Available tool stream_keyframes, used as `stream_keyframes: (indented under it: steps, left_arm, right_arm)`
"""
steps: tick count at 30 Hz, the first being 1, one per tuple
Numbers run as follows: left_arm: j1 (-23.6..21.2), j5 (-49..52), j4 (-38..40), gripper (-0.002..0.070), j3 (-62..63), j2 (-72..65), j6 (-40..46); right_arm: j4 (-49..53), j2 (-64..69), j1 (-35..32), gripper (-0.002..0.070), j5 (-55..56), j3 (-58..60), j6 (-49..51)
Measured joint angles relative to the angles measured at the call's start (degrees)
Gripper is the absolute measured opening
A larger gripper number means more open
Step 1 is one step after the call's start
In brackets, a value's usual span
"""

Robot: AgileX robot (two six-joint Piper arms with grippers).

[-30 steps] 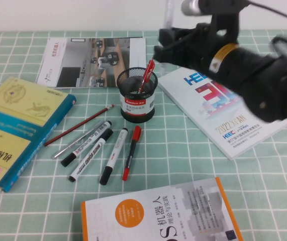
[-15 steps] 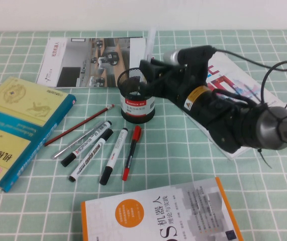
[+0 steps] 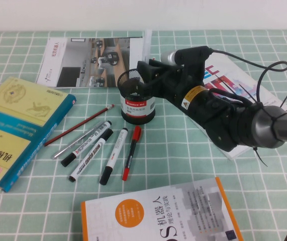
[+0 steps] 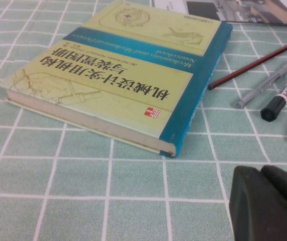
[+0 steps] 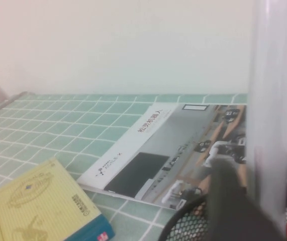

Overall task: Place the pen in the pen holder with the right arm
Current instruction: Place the pen onto the pen holder

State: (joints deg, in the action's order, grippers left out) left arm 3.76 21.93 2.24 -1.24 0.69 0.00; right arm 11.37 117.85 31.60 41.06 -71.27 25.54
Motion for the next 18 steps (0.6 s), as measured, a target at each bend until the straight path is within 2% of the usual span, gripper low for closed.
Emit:
stream_keyframes:
  steps: [3, 6, 10, 14, 18]
  left_arm:
    - [0.0, 0.0, 0.0, -0.0006, 0.0, 0.0, 0.0]
    - [0.0, 0.0, 0.0, -0.0006, 0.0, 0.0, 0.0]
    - [0.0, 0.0, 0.0, -0.0006, 0.0, 0.0, 0.0]
    - [0.0, 0.0, 0.0, -0.0006, 0.0, 0.0, 0.0]
    - [0.0, 0.0, 0.0, -0.0006, 0.0, 0.0, 0.0]
  right_arm:
    - [0.0, 0.0, 0.0, 0.0329, -0.1, 0.0, 0.0]
    - [0.1, 0.0, 0.0, 0.0386, -0.7, 0.0, 0.0]
    - [1.2, -0.9, 0.0, 0.0376, -2.3, 0.0, 0.0]
    - [3.7, -4.6, 0.0, 0.0336, -6.1, 0.0, 0.9]
    - [11.8, -11.5, 0.0, 0.0235, -15.0, 0.0, 8.9]
